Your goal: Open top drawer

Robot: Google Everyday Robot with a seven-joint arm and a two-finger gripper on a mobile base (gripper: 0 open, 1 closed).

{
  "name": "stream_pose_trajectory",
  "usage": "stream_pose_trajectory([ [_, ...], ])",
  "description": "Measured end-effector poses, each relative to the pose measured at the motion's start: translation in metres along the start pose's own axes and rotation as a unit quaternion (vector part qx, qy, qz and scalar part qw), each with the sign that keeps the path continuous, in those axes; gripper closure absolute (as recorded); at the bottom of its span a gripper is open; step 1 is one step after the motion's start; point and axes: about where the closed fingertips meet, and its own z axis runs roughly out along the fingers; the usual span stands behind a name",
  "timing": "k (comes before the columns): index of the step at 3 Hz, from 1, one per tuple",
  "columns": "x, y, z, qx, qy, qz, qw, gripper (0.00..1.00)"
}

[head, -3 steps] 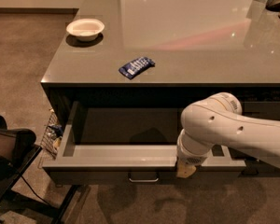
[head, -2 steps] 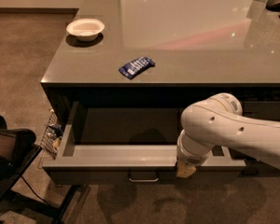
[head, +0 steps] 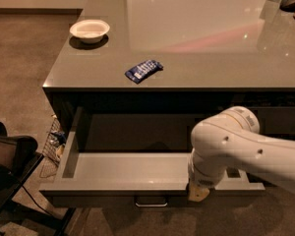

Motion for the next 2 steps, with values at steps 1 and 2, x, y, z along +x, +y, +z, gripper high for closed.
stream_pose_trajectory([
  [1,0.0083,0.0364,-0.0071,-0.009,0.014,0.011,0.9998,1.00],
  [2,0.0083,0.0365,-0.0069,-0.009,0.014,0.011,0.9998,0.74],
])
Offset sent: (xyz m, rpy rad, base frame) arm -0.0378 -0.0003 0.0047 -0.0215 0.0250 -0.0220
